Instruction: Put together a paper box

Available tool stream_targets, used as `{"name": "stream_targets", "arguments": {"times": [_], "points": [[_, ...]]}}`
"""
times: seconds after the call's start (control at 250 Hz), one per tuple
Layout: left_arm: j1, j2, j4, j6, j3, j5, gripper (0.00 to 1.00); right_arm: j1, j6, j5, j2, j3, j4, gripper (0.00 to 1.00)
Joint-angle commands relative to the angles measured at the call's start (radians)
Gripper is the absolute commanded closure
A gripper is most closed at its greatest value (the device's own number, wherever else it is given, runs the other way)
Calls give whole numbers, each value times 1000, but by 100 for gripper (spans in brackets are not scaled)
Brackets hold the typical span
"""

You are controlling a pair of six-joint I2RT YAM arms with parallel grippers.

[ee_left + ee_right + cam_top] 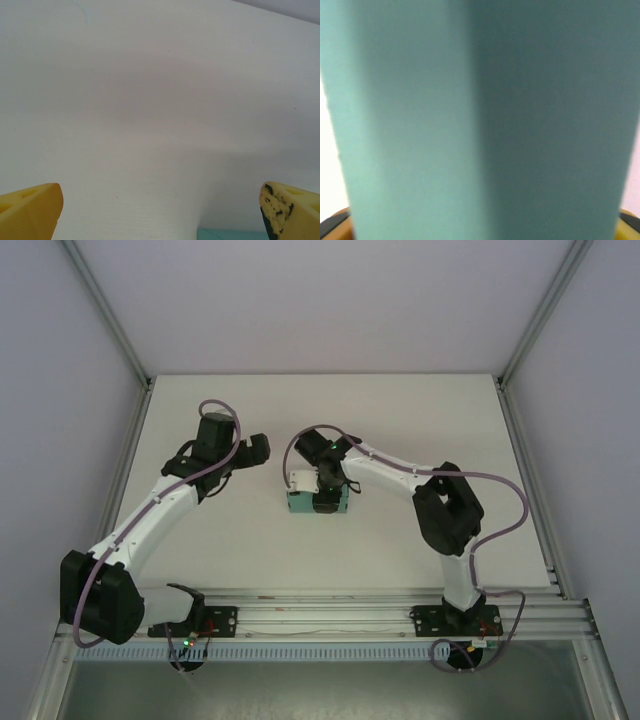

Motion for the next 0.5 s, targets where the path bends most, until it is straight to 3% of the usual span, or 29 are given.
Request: {"name": "stream_targets", "arguments": {"times": [0.0, 0.272, 0.496], "points": [[9, -34, 19, 16, -14, 16, 0, 9, 8, 52, -3, 8, 9, 53], [7, -77, 32, 16, -37, 37, 0, 14, 17, 189, -107, -88, 190, 58], [9, -103, 43, 5, -68, 28, 0, 13, -104, 444, -152, -199, 445, 58]]}}
